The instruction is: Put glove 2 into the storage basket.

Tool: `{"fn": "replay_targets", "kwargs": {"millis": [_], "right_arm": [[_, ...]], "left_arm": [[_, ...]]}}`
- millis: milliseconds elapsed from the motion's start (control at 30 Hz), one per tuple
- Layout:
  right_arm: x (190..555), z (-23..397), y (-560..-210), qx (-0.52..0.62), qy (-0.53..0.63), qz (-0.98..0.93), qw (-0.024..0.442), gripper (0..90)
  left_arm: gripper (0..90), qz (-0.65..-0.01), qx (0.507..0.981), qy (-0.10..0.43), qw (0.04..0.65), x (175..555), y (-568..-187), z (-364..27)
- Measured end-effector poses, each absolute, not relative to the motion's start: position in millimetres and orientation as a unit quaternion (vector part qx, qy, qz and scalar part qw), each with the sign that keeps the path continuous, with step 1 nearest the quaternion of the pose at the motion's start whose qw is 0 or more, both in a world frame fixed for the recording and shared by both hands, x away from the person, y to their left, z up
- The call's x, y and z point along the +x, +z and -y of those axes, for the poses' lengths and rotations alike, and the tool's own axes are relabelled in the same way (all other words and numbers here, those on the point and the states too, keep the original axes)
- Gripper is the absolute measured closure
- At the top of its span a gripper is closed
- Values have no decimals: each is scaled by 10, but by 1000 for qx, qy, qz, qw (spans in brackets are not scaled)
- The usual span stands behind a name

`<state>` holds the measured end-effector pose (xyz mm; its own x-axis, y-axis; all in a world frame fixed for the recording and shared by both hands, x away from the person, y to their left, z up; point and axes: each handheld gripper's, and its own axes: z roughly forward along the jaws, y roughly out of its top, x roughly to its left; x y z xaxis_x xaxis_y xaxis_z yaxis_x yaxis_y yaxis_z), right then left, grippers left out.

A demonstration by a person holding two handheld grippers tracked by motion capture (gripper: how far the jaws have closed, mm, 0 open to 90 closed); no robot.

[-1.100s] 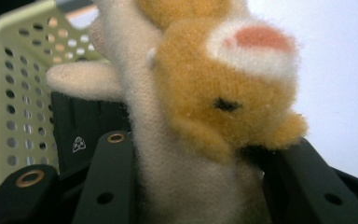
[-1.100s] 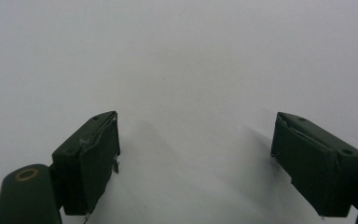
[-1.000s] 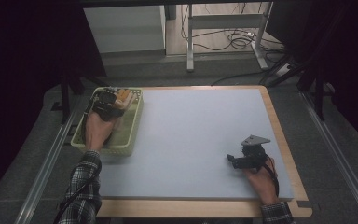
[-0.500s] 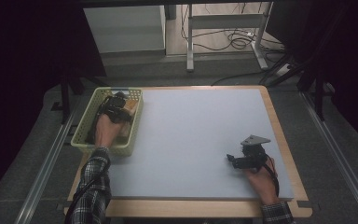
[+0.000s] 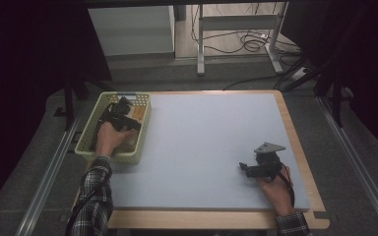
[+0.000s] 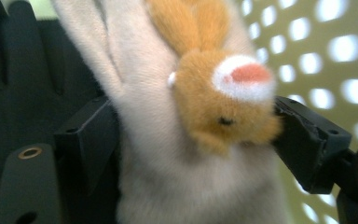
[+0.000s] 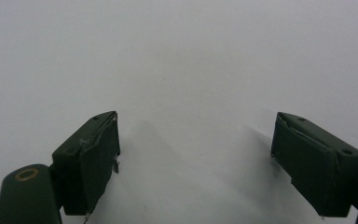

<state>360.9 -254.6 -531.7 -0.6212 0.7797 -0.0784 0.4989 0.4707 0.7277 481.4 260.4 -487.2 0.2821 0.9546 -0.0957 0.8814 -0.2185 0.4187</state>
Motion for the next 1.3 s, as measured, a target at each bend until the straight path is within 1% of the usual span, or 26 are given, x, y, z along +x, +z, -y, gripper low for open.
{"fn": "replay_targets", "kwargs": {"millis": [100,167,200,267,300,367,433,467,567,667,733,833,967,1167,1300], "right_arm": [[3609,2546,-5317,384,342,-833,205,151],[3609,2546,-5317,384,342,-833,205,151],[3608,2545,-5317,384,342,-833,206,151],[3609,2546,-5317,384,343,-833,205,151],[3610,2546,-5317,384,342,-833,204,151],[3610,2547,-5317,384,342,-833,204,151],[3611,2547,-5317,384,342,-833,204,151],[3612,2548,-5317,384,343,-833,203,151],[3612,2548,-5317,384,343,-833,203,151],[3613,2549,-5317,385,343,-833,203,151],[3613,2549,-5317,385,343,-833,202,151],[3612,2548,-5317,384,343,-833,203,151],[3612,2548,-5317,384,343,-833,203,151],[3610,2547,-5317,384,343,-833,204,151],[3606,2544,-5317,384,342,-833,206,151]], "left_arm": [[195,-587,770,112,222,4743,-4689,-2659],[237,-593,760,134,228,4704,-4600,-2716],[276,-595,758,142,225,4686,-4572,-2753],[387,-599,758,159,205,4665,-4570,-2811],[422,-600,759,162,193,4664,-4595,-2834],[550,-603,763,157,172,4673,-4682,-2865],[658,-607,765,151,154,4695,-4785,-2884],[690,-609,764,144,153,4710,-4838,-2890],[742,-611,766,125,158,4748,-4950,-2863],[766,-607,766,100,186,4772,-4979,-2797],[783,-598,774,109,175,4779,-4973,-2733],[773,-596,776,118,168,4777,-4951,-2709],[661,-605,764,131,182,4739,-4891,-2804],[520,-603,758,153,198,4665,-4799,-2900],[450,-604,750,164,214,4621,-4733,-2948]]}}
